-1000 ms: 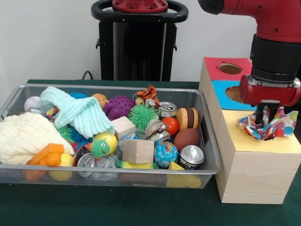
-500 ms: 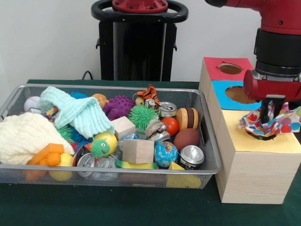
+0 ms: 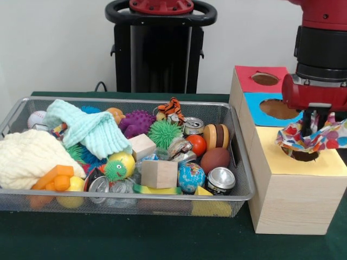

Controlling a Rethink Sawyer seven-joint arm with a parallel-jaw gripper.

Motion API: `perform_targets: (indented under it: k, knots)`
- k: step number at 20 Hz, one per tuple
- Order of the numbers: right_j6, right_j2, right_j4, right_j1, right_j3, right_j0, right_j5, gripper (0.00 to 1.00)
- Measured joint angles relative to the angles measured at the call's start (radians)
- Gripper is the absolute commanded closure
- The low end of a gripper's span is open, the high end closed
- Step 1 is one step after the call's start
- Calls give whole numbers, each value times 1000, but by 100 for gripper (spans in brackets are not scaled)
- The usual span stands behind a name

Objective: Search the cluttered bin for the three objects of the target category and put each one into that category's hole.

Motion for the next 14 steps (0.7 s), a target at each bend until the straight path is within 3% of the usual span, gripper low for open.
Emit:
perform_targets:
  k: [14]
  knots:
    - [0,-49,-1,-5,0,0,0,100]
